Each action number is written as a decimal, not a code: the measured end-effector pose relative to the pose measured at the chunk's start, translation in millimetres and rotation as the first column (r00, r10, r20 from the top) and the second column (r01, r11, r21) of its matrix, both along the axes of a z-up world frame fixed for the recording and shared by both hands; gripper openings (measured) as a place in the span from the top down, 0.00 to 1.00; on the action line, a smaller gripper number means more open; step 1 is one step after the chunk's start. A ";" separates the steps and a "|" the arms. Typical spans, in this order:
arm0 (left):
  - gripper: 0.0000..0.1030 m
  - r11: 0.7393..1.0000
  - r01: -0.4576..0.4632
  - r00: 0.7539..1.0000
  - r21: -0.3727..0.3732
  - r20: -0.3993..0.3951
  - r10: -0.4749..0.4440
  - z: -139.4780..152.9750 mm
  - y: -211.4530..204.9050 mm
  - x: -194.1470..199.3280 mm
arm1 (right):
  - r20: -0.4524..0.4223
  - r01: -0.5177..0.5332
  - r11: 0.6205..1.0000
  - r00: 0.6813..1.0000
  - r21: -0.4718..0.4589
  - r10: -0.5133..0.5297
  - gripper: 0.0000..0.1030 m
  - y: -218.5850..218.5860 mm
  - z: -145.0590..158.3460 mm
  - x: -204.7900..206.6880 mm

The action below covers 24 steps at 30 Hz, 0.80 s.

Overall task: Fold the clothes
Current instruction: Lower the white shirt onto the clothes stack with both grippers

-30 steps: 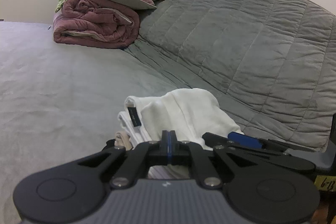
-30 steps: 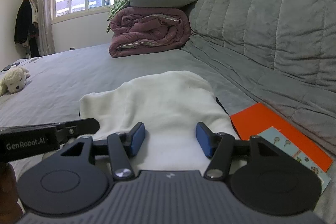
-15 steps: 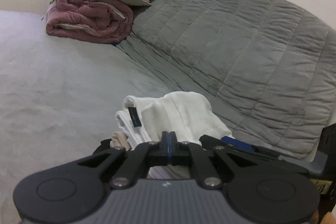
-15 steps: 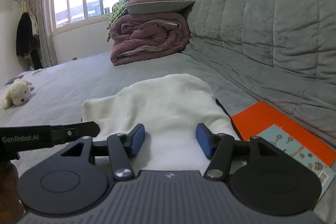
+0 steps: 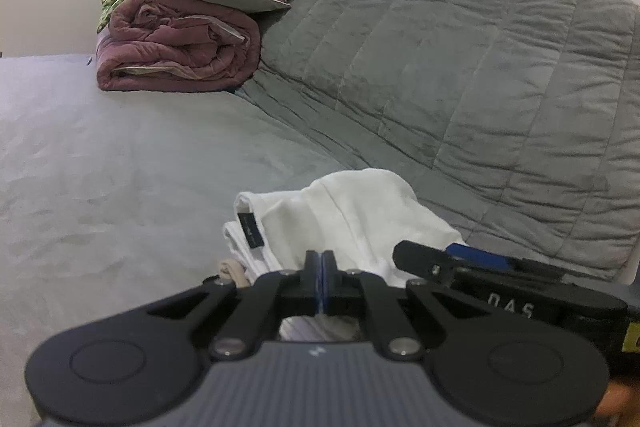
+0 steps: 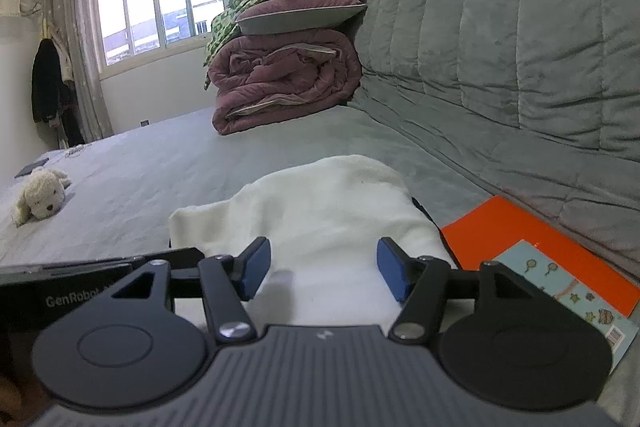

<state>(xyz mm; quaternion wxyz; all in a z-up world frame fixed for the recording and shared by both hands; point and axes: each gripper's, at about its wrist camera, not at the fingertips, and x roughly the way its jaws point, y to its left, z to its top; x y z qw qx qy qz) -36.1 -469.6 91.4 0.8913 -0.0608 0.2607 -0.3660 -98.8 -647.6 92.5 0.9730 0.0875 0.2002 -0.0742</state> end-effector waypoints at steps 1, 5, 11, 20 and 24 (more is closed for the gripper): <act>0.98 1.000 0.000 1.000 0.005 0.001 0.000 0.6 -0.5 0.0 | -0.003 0.000 1.000 1.000 -0.007 0.000 0.36 1.1 -0.2 0.4; 0.98 1.000 0.004 1.000 0.010 0.006 -0.004 1.8 -1.4 -0.6 | -0.007 0.004 1.000 1.000 -0.009 -0.004 0.35 1.8 0.2 0.9; 0.94 1.000 0.014 1.000 0.019 0.019 -0.014 4.6 -2.7 -2.4 | -0.002 0.020 0.999 1.000 0.027 -0.020 0.34 -1.9 5.4 -0.3; 0.89 0.999 0.004 0.999 0.045 0.047 -0.006 6.9 -7.8 -8.4 | 0.030 0.027 1.000 0.999 0.017 -0.027 0.34 -1.0 16.9 -8.4; 0.89 0.999 -0.001 0.999 0.049 0.046 -0.001 7.0 -8.5 -8.2 | -0.038 0.013 1.000 0.999 0.024 -0.013 0.34 -2.8 9.5 -0.5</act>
